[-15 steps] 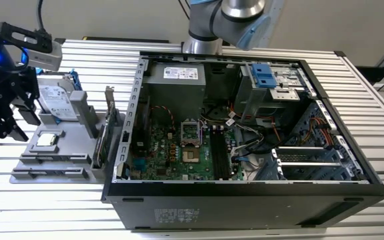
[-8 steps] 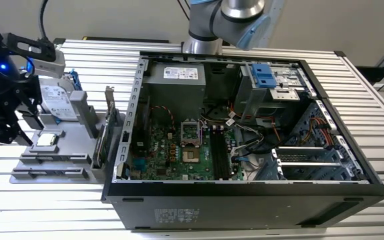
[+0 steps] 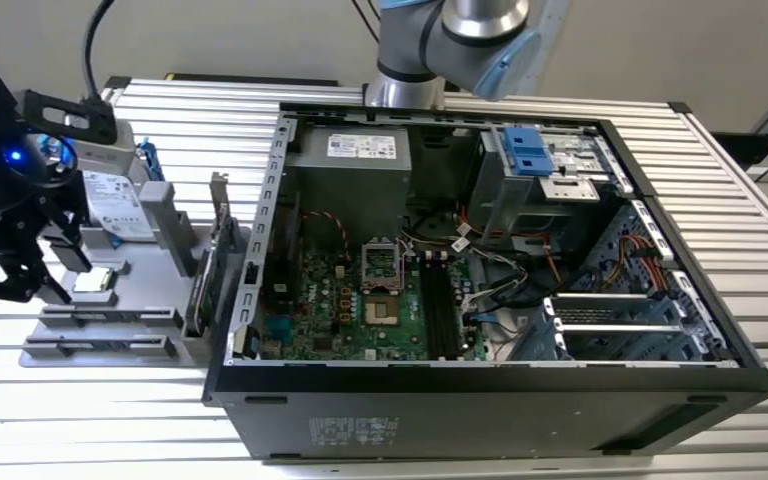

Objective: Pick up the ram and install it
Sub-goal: 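Pick up the ram and move it above insertion slot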

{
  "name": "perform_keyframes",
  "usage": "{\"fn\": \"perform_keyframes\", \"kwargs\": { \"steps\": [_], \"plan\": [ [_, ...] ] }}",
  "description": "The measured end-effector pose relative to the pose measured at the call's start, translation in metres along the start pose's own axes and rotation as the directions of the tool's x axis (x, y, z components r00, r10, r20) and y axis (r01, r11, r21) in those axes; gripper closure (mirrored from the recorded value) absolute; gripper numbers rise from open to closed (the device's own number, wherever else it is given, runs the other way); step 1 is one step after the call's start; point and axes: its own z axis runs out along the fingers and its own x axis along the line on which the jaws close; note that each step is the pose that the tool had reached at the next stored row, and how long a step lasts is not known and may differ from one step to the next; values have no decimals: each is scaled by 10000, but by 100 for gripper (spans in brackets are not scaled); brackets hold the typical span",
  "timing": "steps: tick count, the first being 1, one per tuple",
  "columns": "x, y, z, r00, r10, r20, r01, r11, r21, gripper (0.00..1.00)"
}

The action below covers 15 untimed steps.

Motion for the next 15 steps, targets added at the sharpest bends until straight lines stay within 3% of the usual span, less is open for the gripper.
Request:
{"fn": "perform_keyframes", "kwargs": {
  "steps": [15],
  "plan": [
    [73, 6, 273, 9999, -109, -1, 109, 9999, -1, 0]
  ]
}}
